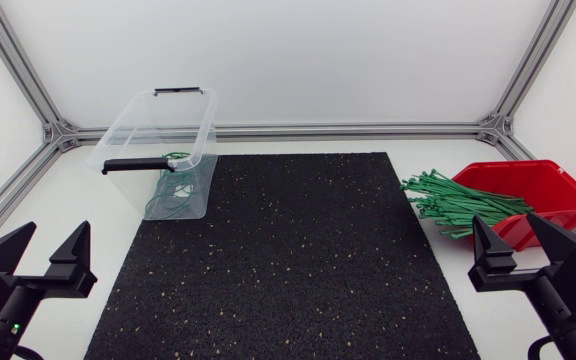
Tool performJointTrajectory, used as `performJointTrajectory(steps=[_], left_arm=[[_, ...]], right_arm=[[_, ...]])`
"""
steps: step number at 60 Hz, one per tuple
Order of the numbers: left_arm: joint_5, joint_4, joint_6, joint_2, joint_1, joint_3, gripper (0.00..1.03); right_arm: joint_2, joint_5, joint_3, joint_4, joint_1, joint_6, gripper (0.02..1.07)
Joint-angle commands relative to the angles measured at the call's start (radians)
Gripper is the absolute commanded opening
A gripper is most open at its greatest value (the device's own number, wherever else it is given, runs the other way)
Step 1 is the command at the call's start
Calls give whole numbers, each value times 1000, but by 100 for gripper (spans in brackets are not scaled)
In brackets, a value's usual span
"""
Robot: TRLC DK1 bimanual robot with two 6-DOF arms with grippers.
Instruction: Take a green cable tie from the red box, thread the tail through the head to close it, then place it in the transparent bin on the left.
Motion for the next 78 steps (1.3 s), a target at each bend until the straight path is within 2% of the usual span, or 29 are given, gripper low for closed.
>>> performJointTrajectory(steps=[1,45,78], left_arm=[[4,-23,-26,-5,5,-37,99],[4,-23,-26,-5,4,-37,99],[4,-23,-26,-5,5,-37,99]], right_arm=[[-11,4,-22,2,1,22,103],[-12,2,-17,13,-1,-1,103],[35,4,190,-19,2,0,103]])
